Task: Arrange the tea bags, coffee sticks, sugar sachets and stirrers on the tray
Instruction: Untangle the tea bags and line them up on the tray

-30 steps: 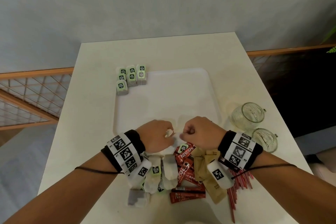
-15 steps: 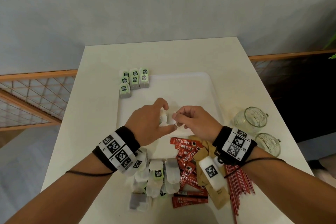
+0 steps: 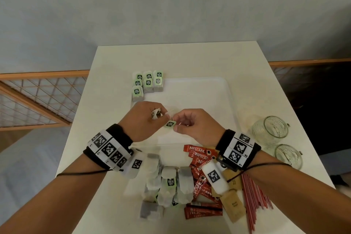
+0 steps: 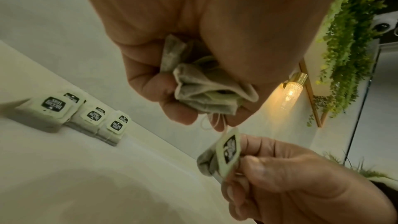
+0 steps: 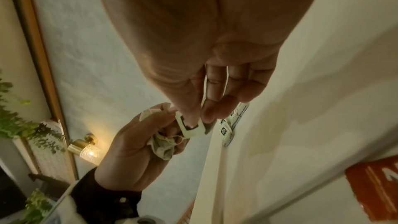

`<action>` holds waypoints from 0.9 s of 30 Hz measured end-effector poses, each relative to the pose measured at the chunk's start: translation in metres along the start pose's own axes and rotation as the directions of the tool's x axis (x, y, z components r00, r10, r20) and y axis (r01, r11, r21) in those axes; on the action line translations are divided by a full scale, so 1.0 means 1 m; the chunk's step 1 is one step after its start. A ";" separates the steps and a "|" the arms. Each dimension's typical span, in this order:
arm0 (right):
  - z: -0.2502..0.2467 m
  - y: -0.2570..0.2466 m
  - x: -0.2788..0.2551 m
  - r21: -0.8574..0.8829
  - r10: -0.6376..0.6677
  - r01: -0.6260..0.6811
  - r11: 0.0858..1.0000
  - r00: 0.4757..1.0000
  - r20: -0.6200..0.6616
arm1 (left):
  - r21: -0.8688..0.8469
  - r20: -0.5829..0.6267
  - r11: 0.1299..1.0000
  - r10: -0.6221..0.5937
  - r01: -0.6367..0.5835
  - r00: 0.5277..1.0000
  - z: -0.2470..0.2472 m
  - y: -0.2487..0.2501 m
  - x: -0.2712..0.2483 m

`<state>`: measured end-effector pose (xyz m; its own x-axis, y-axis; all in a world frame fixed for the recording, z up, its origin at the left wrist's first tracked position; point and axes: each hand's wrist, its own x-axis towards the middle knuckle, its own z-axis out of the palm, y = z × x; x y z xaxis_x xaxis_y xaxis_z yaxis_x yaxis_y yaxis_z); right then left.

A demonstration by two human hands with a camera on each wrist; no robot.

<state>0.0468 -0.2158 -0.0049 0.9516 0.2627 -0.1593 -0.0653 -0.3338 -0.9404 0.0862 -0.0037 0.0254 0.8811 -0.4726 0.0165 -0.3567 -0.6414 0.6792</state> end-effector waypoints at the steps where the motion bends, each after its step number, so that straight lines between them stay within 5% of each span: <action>1: 0.002 0.000 0.002 -0.012 -0.014 0.013 1.000 1.000 -0.006 | -0.003 0.012 1.000 -0.011 0.011 1.000 -0.002 -0.001 -0.001; 9: 0.004 -0.016 0.019 -0.084 -0.025 0.023 0.996 0.999 -0.021 | -0.073 0.111 0.995 -0.058 0.066 0.992 -0.019 -0.003 -0.006; 21: 0.001 -0.030 0.038 -0.239 -0.025 0.059 0.969 0.990 0.139 | -0.133 0.172 0.989 -0.033 0.056 0.985 -0.030 -0.013 -0.009; 27: 0.004 -0.026 0.047 -0.160 -0.040 0.055 0.986 0.995 0.095 | -0.082 0.149 0.995 -0.036 0.048 0.988 -0.029 -0.023 -0.004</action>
<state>0.0916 -0.1909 0.0108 0.9206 0.3610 -0.1491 0.0365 -0.4596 -0.8874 0.1001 0.0300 0.0312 0.8369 -0.5346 -0.1175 -0.2873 -0.6118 0.7370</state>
